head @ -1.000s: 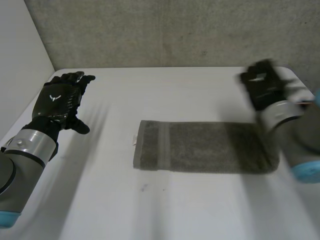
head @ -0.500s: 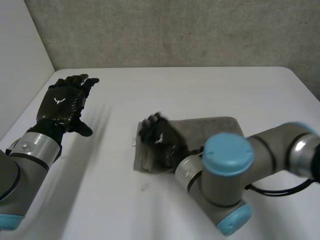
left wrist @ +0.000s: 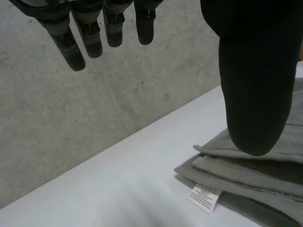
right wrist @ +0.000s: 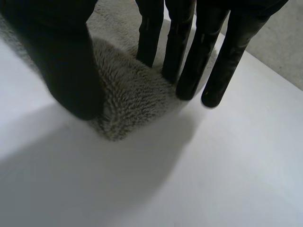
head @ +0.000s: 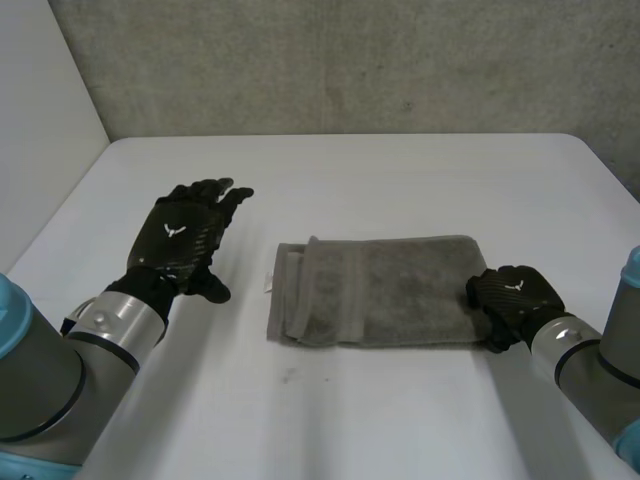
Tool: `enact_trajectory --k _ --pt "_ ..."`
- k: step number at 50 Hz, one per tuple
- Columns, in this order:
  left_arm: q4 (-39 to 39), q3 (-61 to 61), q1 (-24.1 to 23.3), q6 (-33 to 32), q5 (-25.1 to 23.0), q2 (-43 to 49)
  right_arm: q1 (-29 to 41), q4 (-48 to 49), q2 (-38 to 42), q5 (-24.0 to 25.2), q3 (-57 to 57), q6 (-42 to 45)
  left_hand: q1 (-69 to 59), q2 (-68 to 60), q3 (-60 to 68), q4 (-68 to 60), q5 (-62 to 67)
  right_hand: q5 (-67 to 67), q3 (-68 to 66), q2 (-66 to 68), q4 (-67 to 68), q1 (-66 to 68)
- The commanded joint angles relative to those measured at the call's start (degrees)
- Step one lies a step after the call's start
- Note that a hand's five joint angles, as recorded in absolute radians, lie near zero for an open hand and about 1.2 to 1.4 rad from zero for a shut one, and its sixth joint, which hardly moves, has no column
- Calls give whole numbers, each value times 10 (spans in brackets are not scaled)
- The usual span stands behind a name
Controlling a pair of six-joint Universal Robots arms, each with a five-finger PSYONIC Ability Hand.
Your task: Fold the laundry
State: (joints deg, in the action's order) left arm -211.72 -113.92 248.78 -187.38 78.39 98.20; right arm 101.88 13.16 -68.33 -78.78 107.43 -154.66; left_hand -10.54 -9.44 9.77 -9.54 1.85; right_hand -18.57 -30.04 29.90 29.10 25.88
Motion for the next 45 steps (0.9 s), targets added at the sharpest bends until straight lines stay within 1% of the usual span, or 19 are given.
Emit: enact_trajectory --k 1,5,8,13,15,16,19,20,22,25,31,33,34,35,39,41,42,44,45 --pt "0 -3 -3 0 1 1 -26 24 2 1 1 14 5 -6 2 -5 -18 -514 -500 501 509 541" --pt "1 -3 -3 0 1 -5 -22 57 -4 -3 -3 18 5 -6 2 -5 -18 -514 -500 501 509 541" --pt "1 -4 -4 0 1 -6 -13 78 -37 -7 -18 30 5 -6 2 -5 -18 -514 -500 501 509 541" --pt "1 -4 -4 0 1 -7 58 78 -55 -27 -70 74 5 -6 2 -5 -18 -514 -500 501 509 541" --pt "1 -4 -4 0 1 -7 156 77 -25 -49 -120 109 5 -6 2 -5 -18 -514 -500 501 509 541" --pt "1 -4 -4 0 1 -7 156 77 -25 -49 -120 110 5 -6 2 -5 -18 -514 -500 501 509 541" --pt "1 -5 -2 0 1 -8 264 75 29 -53 -174 176 5 -6 2 -5 -18 -514 -500 501 509 541" --pt "1 -5 -2 0 1 -8 264 75 29 -53 -174 176 5 -6 2 -5 -18 -514 -500 501 509 541" --pt "2 -5 -1 0 2 -8 318 76 68 -44 -191 210 5 -6 2 -5 -18 -514 -500 501 509 541" --pt "2 -5 0 0 3 -8 357 77 112 -28 -200 229 5 -6 2 -5 -18 -514 -500 501 509 541" --pt "3 -3 0 0 4 -8 376 77 141 -32 -213 231 3 -8 4 -7 -16 -505 -490 491 500 532" --pt "3 -2 0 1 4 -9 373 76 131 -54 -211 223 -17 -28 25 -27 4 23 37 -36 -28 4" --pt "3 -2 0 1 4 -9 373 76 130 -54 -211 223 -17 -28 25 -27 4 25 40 -38 -30 2" --pt "3 -2 0 1 4 -13 372 75 115 -69 -208 213 -17 -28 25 -27 4 122 136 -135 -127 -95" --pt "3 7 -3 3 5 -17 358 74 72 -91 -201 161 -15 -26 23 -25 2 186 200 -199 -191 -159" --pt "3 16 -5 4 5 -18 321 74 38 -96 -188 86 -15 -26 23 -25 2 186 200 -199 -191 -159" --pt "10 33 -7 6 6 -18 321 74 38 -96 -188 86 -15 -26 23 -25 2 186 200 -199 -191 -159" --pt "13 50 -14 11 9 -18 283 49 4 -98 -184 -5 -15 -26 23 -25 2 186 200 -199 -191 -159" --pt "21 67 -29 12 15 -16 283 49 4 -98 -184 -6 -15 -26 23 -25 2 186 200 -199 -191 -159"
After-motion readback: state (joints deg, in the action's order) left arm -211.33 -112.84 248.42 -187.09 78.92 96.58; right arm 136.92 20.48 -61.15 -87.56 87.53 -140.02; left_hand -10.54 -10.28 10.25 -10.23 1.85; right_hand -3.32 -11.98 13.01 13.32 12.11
